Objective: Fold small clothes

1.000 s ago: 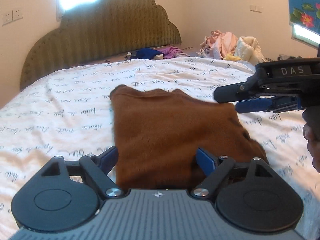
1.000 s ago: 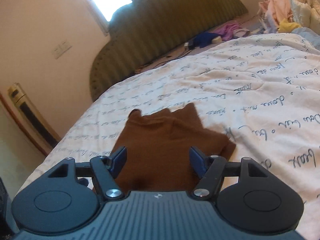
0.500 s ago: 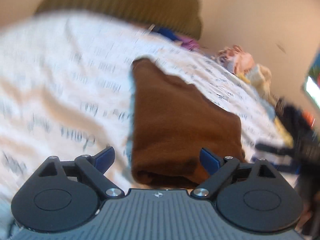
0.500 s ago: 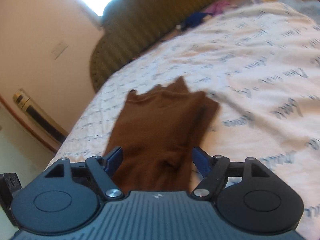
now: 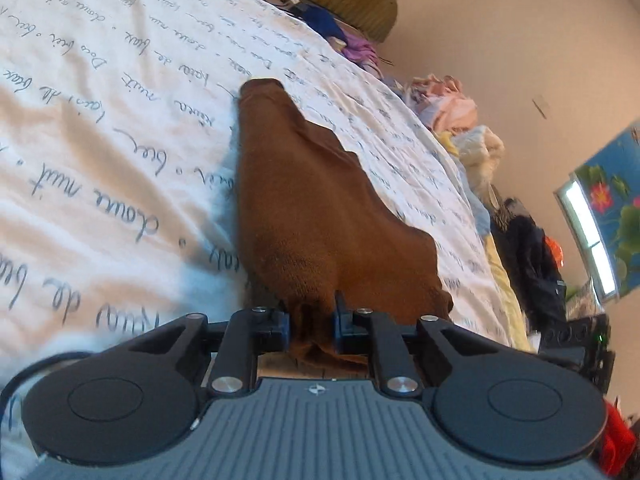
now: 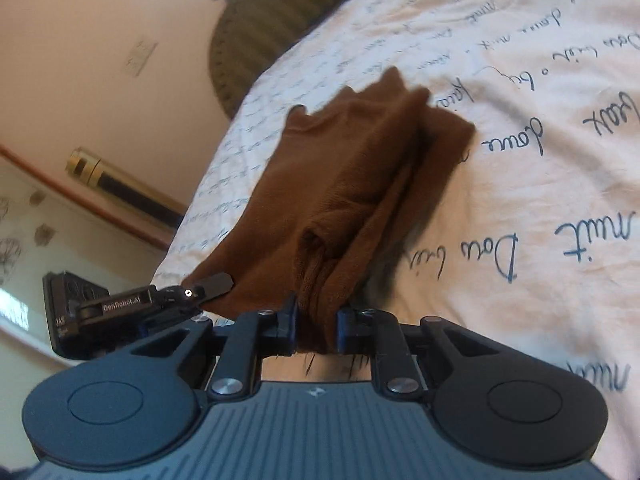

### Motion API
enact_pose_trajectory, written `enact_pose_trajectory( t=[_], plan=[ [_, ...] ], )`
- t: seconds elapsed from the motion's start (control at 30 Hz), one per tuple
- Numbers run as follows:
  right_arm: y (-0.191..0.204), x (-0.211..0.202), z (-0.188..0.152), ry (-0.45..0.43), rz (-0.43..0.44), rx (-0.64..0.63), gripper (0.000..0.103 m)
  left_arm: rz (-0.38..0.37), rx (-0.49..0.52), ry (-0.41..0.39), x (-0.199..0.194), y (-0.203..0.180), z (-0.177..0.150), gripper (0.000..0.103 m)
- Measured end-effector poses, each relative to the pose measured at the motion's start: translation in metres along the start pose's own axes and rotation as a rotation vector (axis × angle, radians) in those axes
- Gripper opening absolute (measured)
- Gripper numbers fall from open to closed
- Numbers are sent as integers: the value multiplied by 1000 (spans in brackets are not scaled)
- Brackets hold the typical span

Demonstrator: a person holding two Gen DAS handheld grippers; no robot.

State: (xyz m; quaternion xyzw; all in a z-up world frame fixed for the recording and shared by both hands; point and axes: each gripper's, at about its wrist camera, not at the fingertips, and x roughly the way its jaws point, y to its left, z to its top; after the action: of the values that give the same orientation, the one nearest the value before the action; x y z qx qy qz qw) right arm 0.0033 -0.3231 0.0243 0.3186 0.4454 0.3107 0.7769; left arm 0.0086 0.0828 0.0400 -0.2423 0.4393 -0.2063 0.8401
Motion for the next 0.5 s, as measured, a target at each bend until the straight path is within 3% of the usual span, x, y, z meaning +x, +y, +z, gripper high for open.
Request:
enact_pose_trajectory(
  t=[0.03,0.1,0.13,0.17,0.23,0.3,0.33,0.37,0.5],
  plan=[
    [-2,-2,-6,8,-4,1,17,24,38,10,2,-2,-7,22],
    [-12,1,-16,-7,-40,7,26,149,116,8,18,1,-24,46],
    [-19,4,-20,-19,-44,38,31,164,125,-19,21,5,-30,45],
    [-26,7,-22,-30,-38,83,43,168,141,-61,16,3,-36,48],
    [-23,-6,-29,-114,-61,106,44,266,218,-144,-2,-15,-47,67],
    [2,-27,-42,-244,-205,-24,52,380,375,-319,-28,-38,-68,89],
    [15,-33,-51,-292,-280,-95,54,406,435,-370,-34,-48,-79,91],
    [28,-34,-60,-315,-356,-169,59,413,469,-386,-36,-55,-87,93],
    [57,-4,-90,-226,-614,-356,71,423,512,-319,-15,-67,-112,94]
  ],
)
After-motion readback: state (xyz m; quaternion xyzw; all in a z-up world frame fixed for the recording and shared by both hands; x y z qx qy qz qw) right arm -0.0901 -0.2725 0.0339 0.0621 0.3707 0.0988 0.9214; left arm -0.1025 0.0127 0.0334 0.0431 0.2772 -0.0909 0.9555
